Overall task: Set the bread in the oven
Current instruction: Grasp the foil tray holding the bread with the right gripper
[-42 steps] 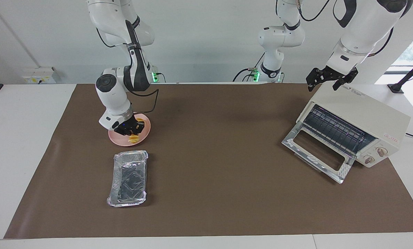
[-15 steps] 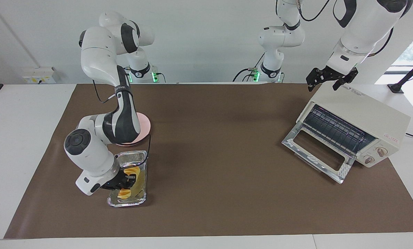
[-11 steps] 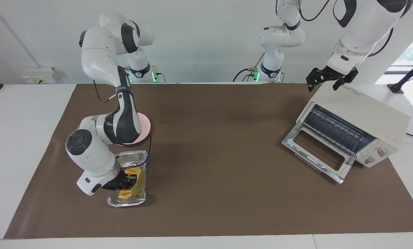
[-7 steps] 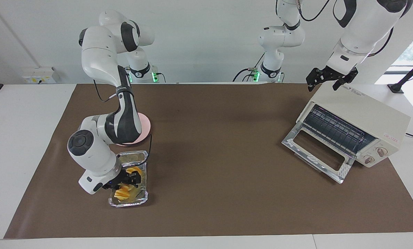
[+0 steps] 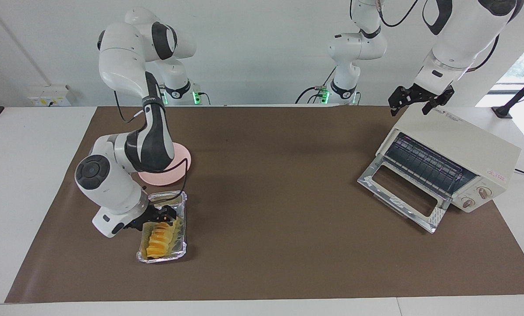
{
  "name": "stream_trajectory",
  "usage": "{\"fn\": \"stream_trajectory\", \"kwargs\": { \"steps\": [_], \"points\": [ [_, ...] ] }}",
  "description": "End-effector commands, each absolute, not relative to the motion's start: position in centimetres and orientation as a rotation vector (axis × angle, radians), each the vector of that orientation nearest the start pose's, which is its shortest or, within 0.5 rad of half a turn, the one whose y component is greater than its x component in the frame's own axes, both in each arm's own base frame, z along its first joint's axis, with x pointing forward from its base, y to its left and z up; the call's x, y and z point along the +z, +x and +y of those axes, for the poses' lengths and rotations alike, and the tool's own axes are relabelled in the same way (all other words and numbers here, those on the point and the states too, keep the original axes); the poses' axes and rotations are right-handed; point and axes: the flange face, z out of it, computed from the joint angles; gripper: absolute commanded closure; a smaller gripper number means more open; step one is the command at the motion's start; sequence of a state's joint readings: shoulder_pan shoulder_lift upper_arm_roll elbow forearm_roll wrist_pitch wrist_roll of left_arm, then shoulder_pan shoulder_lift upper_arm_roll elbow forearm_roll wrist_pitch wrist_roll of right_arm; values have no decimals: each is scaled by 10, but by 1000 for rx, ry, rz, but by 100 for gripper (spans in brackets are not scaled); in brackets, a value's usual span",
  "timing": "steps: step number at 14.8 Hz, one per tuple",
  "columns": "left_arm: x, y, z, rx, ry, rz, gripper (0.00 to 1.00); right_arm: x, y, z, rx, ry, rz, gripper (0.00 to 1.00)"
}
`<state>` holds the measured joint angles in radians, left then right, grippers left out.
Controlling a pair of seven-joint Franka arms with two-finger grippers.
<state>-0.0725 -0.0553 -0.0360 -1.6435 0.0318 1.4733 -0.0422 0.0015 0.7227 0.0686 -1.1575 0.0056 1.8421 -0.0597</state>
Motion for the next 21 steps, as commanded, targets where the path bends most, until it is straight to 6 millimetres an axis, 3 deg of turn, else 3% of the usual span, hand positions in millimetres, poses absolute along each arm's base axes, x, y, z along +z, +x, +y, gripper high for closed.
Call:
{"fn": "stream_trajectory", "kwargs": {
  "steps": [1,3,6,7,8,9,10,11,21],
  "points": [
    [615,515,-53,153,-3110,99,0,363,739,21,77,-3120,-278,0],
    [614,515,-53,155,-3109,99,0,350,733,3,83,-3137,-331,0],
    [614,515,-53,155,-3109,99,0,329,717,1,53,-3143,-354,0],
    [614,515,-53,155,-3109,99,0,327,716,1,64,-3151,-374,6],
    [615,515,-53,153,-3110,99,0,328,715,0,75,-3153,-384,21],
    [615,515,-53,153,-3110,99,0,327,715,1,77,-3153,-384,46],
    [615,515,-53,153,-3110,99,0,328,715,2,77,-3154,-384,89],
    [614,515,-53,155,-3109,99,0,328,715,5,77,-3153,-378,100],
    [614,515,-53,155,-3109,99,0,327,715,6,76,-3152,-369,100]
  ]
}}
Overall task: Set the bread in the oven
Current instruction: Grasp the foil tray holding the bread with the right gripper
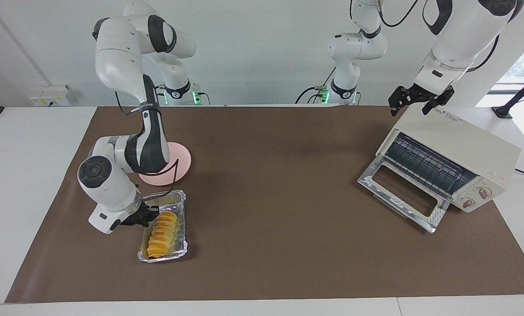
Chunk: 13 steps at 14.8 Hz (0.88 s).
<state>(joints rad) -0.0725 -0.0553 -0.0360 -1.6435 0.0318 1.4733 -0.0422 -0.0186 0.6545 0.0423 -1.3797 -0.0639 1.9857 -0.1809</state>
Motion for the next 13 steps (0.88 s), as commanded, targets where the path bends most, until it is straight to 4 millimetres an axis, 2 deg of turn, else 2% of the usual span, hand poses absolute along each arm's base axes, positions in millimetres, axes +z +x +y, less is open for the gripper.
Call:
{"fn": "stream_trajectory", "kwargs": {
  "steps": [1,2,4,5,7,9,13],
  "points": [
    [614,515,-53,155,-3108,99,0,330,715,6,75,-3147,-363,100],
    [614,515,-53,155,-3109,99,0,334,715,8,88,-3138,-357,100],
    [615,515,-53,153,-3110,99,0,363,716,16,127,-3123,-353,100],
    [615,515,-53,153,-3110,99,0,375,714,28,170,-3108,-309,100],
    [615,515,-53,152,-3108,99,0,411,715,59,176,-3080,-187,100],
    [614,515,-53,155,-3109,99,0,440,708,119,178,-3055,-140,100],
    [614,515,-53,155,-3109,99,0,459,679,242,187,-3008,-20,100]
  ]
}}
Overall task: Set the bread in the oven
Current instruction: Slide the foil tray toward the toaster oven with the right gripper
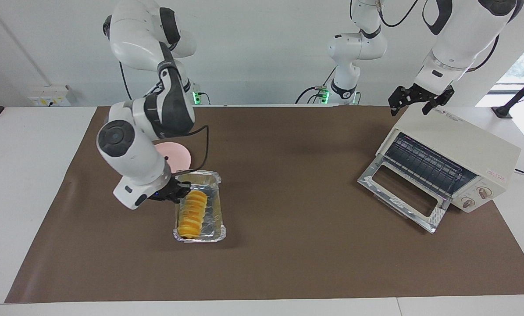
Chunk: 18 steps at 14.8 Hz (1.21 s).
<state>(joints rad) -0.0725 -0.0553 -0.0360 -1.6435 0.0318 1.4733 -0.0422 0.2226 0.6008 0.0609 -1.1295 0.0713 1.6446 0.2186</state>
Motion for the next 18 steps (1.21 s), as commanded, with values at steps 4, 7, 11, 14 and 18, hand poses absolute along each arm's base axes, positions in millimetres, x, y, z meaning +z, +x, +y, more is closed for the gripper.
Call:
{"fn": "stream_trajectory", "kwargs": {
  "steps": [4,7,11,14,18],
  "points": [
    [615,515,-53,153,-3110,99,0,458,640,336,206,-2969,39,100],
    [614,515,-53,155,-3109,99,0,418,618,379,203,-2941,29,100],
    [614,515,-53,155,-3109,99,0,374,598,389,145,-2939,2,100],
    [615,515,-53,153,-3110,99,0,352,587,382,81,-2932,22,100],
    [614,515,-53,155,-3109,99,0,347,577,391,63,-2929,19,1]
  ]
}}
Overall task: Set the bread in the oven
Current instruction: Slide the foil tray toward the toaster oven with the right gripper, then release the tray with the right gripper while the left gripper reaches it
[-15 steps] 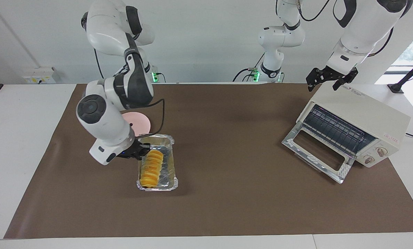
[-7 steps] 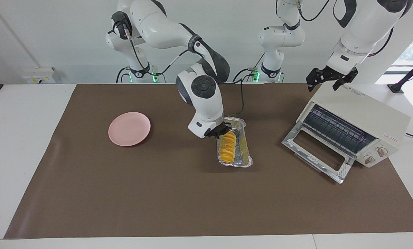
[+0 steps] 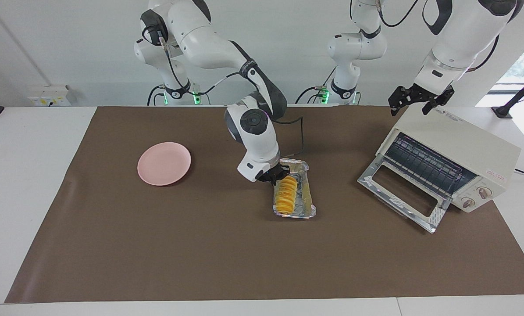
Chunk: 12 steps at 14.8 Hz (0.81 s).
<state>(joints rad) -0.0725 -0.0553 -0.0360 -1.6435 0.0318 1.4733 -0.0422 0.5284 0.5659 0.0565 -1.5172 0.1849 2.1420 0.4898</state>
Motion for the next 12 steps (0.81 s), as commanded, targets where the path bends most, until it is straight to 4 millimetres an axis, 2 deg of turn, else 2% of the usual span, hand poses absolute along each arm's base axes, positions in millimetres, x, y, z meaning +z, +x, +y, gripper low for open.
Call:
{"fn": "stream_trajectory", "kwargs": {
  "steps": [1,4,6,8,10,12],
  "points": [
    [615,515,-53,153,-3110,99,0,348,577,391,70,-2931,22,0],
    [614,515,-53,155,-3109,99,0,356,583,385,104,-2934,76,0],
    [615,515,-53,152,-3108,99,0,375,590,375,140,-2946,100,0],
    [614,515,-53,155,-3109,99,0,402,603,342,164,-2948,153,0],
    [614,515,-53,155,-3109,99,0,432,616,298,147,-2949,205,0],
    [618,508,-79,156,-3101,174,0,456,625,254,125,-2951,196,0]
  ]
}}
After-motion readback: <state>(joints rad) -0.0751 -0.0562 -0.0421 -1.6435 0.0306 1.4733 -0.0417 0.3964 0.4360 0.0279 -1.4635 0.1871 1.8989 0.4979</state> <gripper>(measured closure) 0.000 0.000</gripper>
